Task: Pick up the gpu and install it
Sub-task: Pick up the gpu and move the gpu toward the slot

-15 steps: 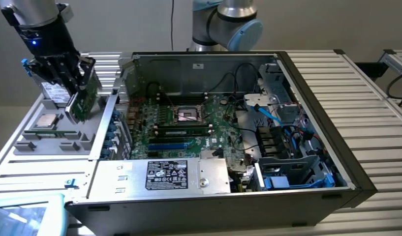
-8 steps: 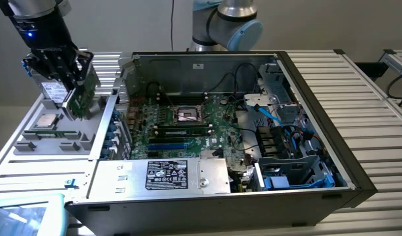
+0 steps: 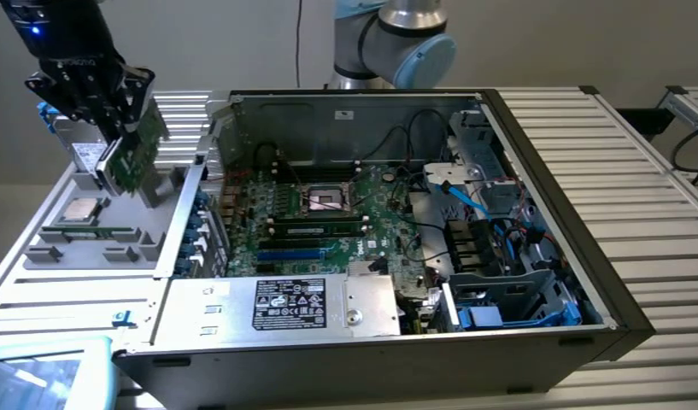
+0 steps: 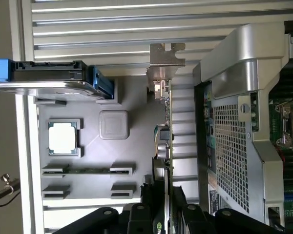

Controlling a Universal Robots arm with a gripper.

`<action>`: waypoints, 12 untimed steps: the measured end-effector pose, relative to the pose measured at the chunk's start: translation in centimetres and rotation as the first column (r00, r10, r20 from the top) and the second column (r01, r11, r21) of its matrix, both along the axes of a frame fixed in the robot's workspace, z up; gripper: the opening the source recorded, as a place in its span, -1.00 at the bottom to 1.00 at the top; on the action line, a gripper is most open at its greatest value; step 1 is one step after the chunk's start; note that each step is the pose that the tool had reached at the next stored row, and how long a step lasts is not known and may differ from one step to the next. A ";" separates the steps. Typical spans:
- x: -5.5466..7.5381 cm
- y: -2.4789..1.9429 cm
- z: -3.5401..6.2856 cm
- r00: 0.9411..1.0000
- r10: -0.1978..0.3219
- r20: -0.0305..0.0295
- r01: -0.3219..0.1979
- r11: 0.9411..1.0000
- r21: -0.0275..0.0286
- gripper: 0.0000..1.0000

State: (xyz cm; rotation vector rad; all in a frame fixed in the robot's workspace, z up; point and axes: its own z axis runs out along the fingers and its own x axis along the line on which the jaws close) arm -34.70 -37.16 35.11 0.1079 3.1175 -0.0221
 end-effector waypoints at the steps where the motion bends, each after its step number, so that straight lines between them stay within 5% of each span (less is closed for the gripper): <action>1: 0.0 0.02 0.36 1.000 0.000 0.000 0.000 1.000 -0.003 -0.45; 12: 0.0 0.56 3.84 1.000 0.000 0.000 0.000 0.999 -0.044 -0.45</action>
